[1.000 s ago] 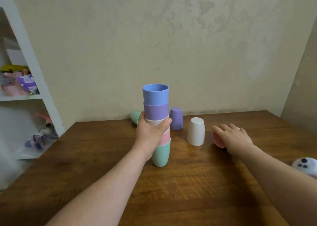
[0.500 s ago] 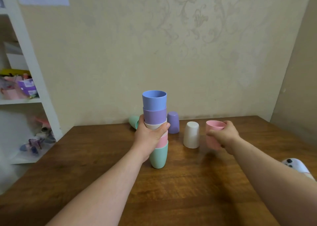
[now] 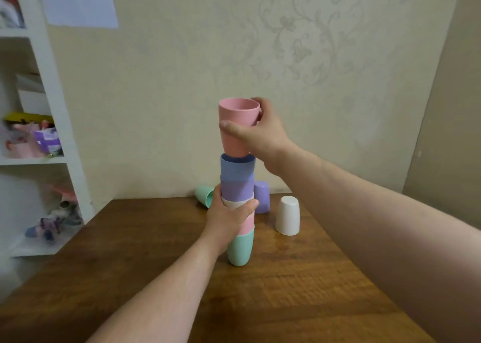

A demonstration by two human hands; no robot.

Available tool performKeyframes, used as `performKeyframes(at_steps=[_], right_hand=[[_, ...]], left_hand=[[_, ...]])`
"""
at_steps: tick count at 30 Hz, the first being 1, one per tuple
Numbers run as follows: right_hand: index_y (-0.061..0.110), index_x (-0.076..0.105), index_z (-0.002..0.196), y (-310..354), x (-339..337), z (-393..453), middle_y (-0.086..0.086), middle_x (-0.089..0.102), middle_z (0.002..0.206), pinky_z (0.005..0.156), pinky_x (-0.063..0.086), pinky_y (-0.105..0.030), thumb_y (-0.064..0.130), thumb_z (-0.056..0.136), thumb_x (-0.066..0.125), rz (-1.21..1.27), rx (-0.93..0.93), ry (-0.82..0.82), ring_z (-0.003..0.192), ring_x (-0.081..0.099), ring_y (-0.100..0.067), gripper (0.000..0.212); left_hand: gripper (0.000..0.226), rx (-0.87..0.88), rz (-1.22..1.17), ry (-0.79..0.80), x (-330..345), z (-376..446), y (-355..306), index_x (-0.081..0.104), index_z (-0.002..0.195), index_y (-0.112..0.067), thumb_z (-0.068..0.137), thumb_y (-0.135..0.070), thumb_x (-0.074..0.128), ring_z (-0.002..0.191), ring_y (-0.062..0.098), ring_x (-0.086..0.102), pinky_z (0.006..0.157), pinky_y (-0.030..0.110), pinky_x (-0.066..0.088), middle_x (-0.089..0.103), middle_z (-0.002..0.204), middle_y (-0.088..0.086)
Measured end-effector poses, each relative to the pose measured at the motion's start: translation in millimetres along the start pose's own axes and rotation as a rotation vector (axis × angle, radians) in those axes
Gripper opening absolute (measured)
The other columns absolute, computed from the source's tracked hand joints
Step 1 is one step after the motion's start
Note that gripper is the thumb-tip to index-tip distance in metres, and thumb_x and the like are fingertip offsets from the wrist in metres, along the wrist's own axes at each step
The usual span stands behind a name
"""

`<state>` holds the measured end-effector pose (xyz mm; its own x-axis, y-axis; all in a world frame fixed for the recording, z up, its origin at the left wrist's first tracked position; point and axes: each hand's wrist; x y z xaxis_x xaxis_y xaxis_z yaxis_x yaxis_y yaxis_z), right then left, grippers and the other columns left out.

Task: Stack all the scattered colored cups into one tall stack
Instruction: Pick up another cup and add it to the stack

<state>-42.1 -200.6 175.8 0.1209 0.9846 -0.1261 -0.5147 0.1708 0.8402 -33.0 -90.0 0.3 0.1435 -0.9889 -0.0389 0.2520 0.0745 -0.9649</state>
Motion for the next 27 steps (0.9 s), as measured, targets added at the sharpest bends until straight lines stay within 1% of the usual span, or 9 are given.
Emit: performKeyframes(at_steps=[3, 6, 9, 14, 18, 20, 23, 25, 27], right_hand=[[0.03, 0.052, 0.126, -19, 8, -3, 0.01, 0.066, 0.115, 0.094, 0.062, -0.044, 0.033, 0.074, 0.096, -0.061, 0.024, -0.006, 0.108, 0.07, -0.017, 0.067], [0.026, 0.054, 0.13, -43, 13, -13, 0.007, 0.067, 0.117, 0.096, 0.062, -0.044, 0.037, 0.075, 0.095, -0.089, 0.09, 0.018, 0.108, 0.069, -0.017, 0.07], [0.03, 0.05, 0.134, -62, 17, -22, 0.008, 0.068, 0.12, 0.096, 0.061, -0.04, 0.039, 0.081, 0.092, 0.002, 0.115, 0.04, 0.11, 0.069, -0.015, 0.068], [0.031, 0.047, 0.138, -66, 21, -27, 0.006, 0.067, 0.122, 0.089, 0.059, -0.033, 0.036, 0.089, 0.085, 0.137, 0.144, 0.052, 0.106, 0.068, -0.012, 0.062], [0.026, 0.045, 0.141, -70, 25, -28, 0.002, 0.066, 0.123, 0.085, 0.057, -0.029, 0.034, 0.094, 0.081, 0.144, 0.135, 0.047, 0.106, 0.067, -0.016, 0.06], [0.026, 0.039, 0.152, -72, 19, -27, 0.003, 0.065, 0.134, 0.093, 0.056, -0.031, 0.04, 0.094, 0.08, 0.136, 0.135, 0.094, 0.116, 0.066, -0.016, 0.072], [0.034, 0.01, 0.169, -79, -6, -20, 0.008, 0.043, 0.164, 0.112, 0.037, -0.038, 0.067, 0.087, 0.061, 0.184, 0.211, 0.123, 0.143, 0.047, -0.014, 0.102], [0.035, 0.01, 0.17, -93, -30, -13, 0.004, 0.033, 0.172, 0.118, 0.028, -0.039, 0.07, 0.093, 0.051, 0.177, 0.275, 0.015, 0.154, 0.036, -0.018, 0.094], [0.034, 0.021, 0.169, -123, -54, -7, -0.005, 0.034, 0.171, 0.12, 0.03, -0.039, 0.053, 0.1, 0.058, -0.113, 0.285, -0.073, 0.155, 0.036, -0.026, 0.08]], left_hand=[[0.079, -0.015, 0.025, -0.016, 1, 1, -1, 0.056, 0.141, -0.037, 0.072, -0.044, 0.093, 0.112, 0.011, 0.072, 0.092, 0.036, 0.058, 0.073, 0.124, -0.016], [0.083, -0.024, 0.036, -0.006, 1, 2, -1, 0.056, 0.139, -0.036, 0.065, -0.054, 0.09, 0.113, 0.015, 0.073, 0.097, 0.044, 0.062, 0.075, 0.124, -0.011], [0.076, -0.013, 0.093, -0.03, 3, 4, -5, 0.058, 0.131, -0.033, 0.066, -0.057, 0.088, 0.106, 0.018, 0.075, 0.094, 0.05, 0.064, 0.076, 0.117, -0.006], [0.067, 0.002, 0.108, -0.041, 6, 10, -1, 0.064, 0.123, -0.029, 0.066, -0.055, 0.087, 0.099, 0.022, 0.078, 0.087, 0.051, 0.067, 0.08, 0.108, -0.004], [0.064, 0.021, 0.117, -0.035, 8, 14, 2, 0.063, 0.126, -0.028, 0.072, -0.053, 0.086, 0.101, 0.019, 0.077, 0.084, 0.042, 0.066, 0.079, 0.109, -0.005], [0.059, 0.029, 0.096, -0.046, 9, 15, 2, 0.063, 0.127, -0.03, 0.076, -0.049, 0.087, 0.1, 0.017, 0.077, 0.085, 0.04, 0.065, 0.079, 0.111, -0.005], [0.063, 0.002, 0.009, -0.063, 9, 12, 6, 0.062, 0.13, -0.033, 0.076, -0.041, 0.092, 0.098, 0.015, 0.079, 0.082, 0.035, 0.063, 0.081, 0.111, -0.006], [0.069, 0.019, -0.057, -0.063, 10, 11, 12, 0.06, 0.136, -0.033, 0.078, -0.032, 0.097, 0.103, 0.012, 0.079, 0.086, 0.032, 0.063, 0.08, 0.117, -0.01], [0.073, 0.033, -0.072, -0.06, 10, 14, 15, 0.058, 0.14, -0.033, 0.079, -0.028, 0.098, 0.108, 0.01, 0.077, 0.089, 0.031, 0.061, 0.079, 0.122, -0.013]])
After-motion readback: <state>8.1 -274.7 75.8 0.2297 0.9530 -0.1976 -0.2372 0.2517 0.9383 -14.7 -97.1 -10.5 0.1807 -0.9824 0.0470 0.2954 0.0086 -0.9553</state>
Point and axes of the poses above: each hand's wrist, its own z-axis towards the middle knuckle, its own x-axis out of the palm, y = z × x
